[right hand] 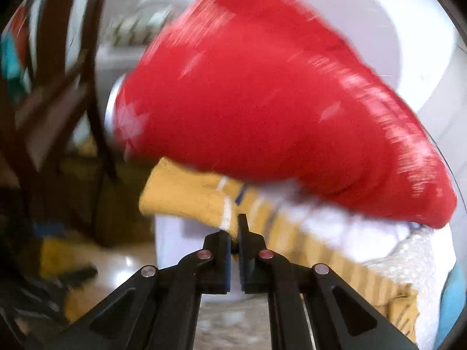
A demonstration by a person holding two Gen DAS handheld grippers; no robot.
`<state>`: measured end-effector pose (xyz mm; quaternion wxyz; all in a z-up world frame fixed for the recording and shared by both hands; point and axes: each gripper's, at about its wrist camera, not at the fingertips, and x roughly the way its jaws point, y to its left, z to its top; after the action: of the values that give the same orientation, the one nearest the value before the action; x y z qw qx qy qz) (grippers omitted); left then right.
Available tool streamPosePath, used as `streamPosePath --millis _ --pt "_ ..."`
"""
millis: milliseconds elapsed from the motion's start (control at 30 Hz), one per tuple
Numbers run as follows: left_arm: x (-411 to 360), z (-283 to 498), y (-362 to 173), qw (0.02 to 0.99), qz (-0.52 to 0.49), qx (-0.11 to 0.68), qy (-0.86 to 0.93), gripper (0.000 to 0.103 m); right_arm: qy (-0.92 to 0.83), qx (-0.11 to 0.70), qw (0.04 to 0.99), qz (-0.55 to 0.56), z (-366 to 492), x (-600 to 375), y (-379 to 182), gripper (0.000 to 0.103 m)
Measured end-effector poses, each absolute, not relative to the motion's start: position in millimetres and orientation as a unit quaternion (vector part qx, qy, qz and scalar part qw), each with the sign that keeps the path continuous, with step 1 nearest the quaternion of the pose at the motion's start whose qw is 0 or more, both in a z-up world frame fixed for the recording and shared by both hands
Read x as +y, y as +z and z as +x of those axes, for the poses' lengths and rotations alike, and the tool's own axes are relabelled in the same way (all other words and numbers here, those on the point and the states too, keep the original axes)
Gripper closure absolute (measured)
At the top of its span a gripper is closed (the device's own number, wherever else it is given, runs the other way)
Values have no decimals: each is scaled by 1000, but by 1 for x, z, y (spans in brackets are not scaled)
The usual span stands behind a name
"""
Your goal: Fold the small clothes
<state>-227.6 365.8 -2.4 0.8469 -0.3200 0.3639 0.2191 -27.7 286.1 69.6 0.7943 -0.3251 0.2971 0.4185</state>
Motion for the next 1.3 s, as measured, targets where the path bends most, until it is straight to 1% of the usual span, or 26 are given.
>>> streamPosePath --millis 133,267,367,467,533,633,800,900,967,1000,1033,1067,1133,1200,1300 --pt "347 -218 25 867 -298 346 198 11 399 260 842 -254 -2 237 159 99" --pt "320 -203 53 887 -268 334 170 11 355 219 888 -193 10 167 234 99" --pt "294 -191 73 902 -243 328 141 11 315 198 916 -148 16 110 277 99" --pt "264 -177 94 916 -206 325 110 11 273 190 937 -109 22 38 301 99" --pt "244 -166 104 924 -181 322 95 11 244 195 945 -95 21 -3 299 99" --pt "218 -150 114 931 -153 323 70 11 190 227 953 -73 26 -70 275 99" --pt "174 -121 125 934 -123 333 32 11 97 306 946 -53 36 -163 198 99" --pt "152 -105 127 934 -107 341 16 11 56 384 920 -57 45 -197 143 97" --pt "138 -92 128 932 -93 350 5 11 28 434 898 -67 46 -214 111 91" --pt "133 -86 128 932 -84 354 0 11 20 446 892 -68 43 -221 103 84" --pt "130 -82 129 932 -79 355 -2 11 14 452 889 -66 41 -228 96 76" --pt "126 -75 128 931 -70 357 -3 11 6 455 888 -63 35 -236 92 72" --pt "120 -65 127 931 -59 361 -5 11 3 451 891 -57 26 -251 93 54" --pt "112 -51 126 930 -51 364 -12 11 -7 447 893 -60 18 -260 94 51" --pt "102 -30 120 928 -37 370 -21 11 -22 439 897 -52 15 -276 99 51"
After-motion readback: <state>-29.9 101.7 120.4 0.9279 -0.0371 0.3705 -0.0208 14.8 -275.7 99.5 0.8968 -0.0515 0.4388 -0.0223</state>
